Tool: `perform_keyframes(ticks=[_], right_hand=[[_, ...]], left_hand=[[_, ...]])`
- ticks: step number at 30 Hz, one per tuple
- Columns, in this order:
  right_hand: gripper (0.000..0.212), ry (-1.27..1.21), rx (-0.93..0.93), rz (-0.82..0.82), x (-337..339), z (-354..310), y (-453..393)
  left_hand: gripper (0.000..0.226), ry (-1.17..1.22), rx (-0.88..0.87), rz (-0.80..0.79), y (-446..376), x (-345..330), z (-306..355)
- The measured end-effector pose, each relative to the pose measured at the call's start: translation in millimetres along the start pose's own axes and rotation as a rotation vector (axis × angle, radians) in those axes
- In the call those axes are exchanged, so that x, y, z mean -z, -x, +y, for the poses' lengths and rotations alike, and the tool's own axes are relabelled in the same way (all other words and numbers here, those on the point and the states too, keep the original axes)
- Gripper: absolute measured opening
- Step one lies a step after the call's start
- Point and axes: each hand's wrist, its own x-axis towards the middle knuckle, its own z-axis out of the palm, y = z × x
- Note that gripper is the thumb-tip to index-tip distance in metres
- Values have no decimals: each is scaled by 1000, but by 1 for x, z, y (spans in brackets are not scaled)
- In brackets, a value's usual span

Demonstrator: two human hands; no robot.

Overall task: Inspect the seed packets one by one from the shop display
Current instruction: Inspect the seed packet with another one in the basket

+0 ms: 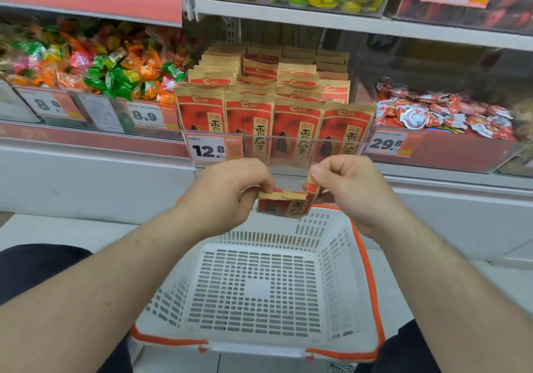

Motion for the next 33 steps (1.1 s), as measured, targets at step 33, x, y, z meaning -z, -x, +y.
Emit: perform_keyframes(ticks=[33], right_hand=[[41,490,-708,-395,-101,267,-58]], left_hand=[[4,712,1880,-171,173,-249,-114]])
